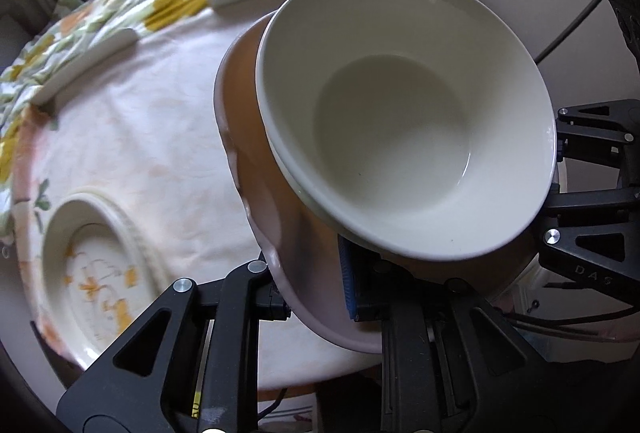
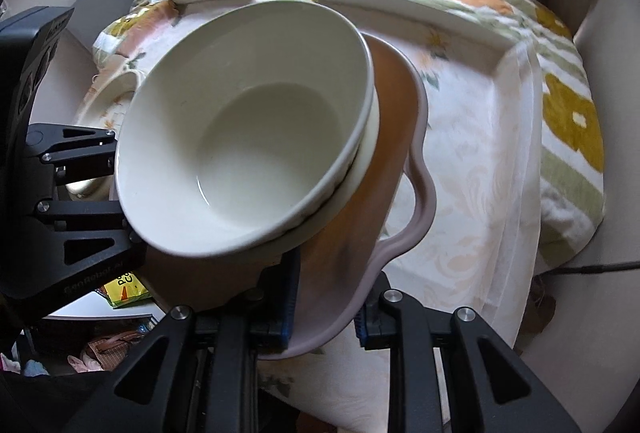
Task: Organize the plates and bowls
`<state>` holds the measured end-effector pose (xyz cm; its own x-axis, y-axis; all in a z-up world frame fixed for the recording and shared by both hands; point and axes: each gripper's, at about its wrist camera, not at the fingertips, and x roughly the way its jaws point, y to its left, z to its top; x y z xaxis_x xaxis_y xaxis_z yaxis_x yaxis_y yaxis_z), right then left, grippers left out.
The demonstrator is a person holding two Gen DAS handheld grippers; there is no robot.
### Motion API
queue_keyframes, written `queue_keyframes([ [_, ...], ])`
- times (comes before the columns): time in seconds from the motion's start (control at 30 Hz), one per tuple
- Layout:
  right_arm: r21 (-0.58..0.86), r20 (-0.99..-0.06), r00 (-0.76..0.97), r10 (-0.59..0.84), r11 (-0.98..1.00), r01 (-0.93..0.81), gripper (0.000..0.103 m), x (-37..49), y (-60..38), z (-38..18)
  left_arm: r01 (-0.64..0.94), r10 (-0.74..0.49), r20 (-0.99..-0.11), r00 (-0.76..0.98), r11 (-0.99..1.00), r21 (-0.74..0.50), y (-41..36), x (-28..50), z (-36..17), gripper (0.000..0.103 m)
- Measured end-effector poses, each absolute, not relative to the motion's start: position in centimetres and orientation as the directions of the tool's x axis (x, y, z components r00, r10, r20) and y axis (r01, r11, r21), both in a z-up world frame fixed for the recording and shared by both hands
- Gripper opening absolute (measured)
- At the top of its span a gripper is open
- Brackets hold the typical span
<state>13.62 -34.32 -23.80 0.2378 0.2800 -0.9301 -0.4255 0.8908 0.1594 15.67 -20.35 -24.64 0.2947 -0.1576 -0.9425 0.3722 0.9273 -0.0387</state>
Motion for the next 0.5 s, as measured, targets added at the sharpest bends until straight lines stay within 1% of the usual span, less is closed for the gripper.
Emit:
queue_keyframes([
  [0.27, 0.131, -0.918, 0.275, 0.286, 0.873, -0.470, 0.021, 13.8, -26.7, -20.2, 0.341, -0.152, -0.926, 0.347, 0.940, -0.026, -12.0, 15.3, -20.9, 0.016],
  [0.5, 0.149, -0.918, 0.261, 0.297, 0.871, -0.468, 0.021, 13.1, -18.2, -19.8, 0.350, -0.132, -0.936, 0.327, 0.937, -0.009, -3.1, 14.6, -20.6, 0.016],
])
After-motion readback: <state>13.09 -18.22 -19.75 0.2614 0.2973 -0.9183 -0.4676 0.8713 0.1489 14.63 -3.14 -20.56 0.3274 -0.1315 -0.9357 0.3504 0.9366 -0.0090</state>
